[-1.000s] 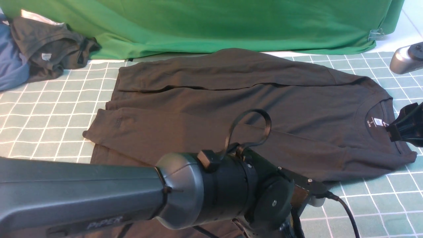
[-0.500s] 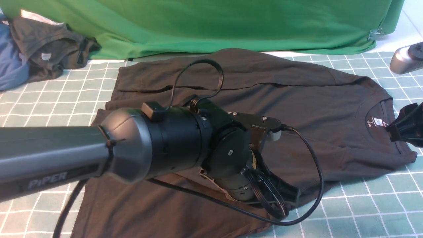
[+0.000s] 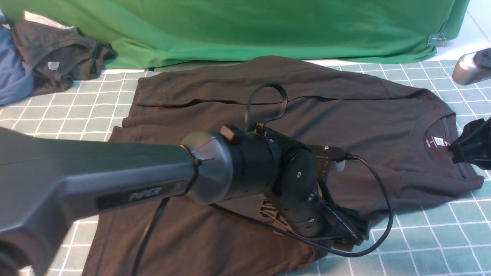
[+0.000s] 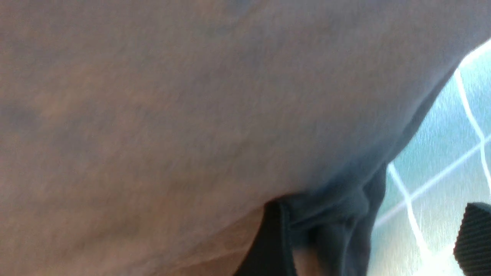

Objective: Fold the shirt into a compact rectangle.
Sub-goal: 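Grab the top left corner of the dark shirt with the left gripper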

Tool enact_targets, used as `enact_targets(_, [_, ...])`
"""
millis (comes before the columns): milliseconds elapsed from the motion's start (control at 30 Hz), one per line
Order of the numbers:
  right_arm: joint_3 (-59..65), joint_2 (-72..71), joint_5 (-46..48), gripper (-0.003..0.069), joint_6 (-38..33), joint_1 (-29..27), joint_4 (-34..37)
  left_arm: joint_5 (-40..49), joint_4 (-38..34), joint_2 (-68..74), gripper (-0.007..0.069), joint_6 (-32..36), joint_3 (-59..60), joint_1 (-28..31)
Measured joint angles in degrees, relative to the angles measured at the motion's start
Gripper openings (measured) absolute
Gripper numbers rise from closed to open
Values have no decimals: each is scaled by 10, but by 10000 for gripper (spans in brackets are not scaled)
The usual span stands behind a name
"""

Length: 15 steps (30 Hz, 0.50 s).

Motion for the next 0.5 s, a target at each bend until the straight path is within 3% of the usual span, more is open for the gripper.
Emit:
enact_targets(267, [0,0,0,237,0,0,0,-1,9,18,472,-11,-9,0])
enact_targets(300, [0,0,0,237,0,0,0,-1,18,22,417,-11,-11,0])
enact_targets(333, [0,0,0,237,0,0,0,-1,18,23,408,-11,-11,0])
enact_targets(500, [0,0,0,237,0,0,0,10,25,25,114,20,-15,0])
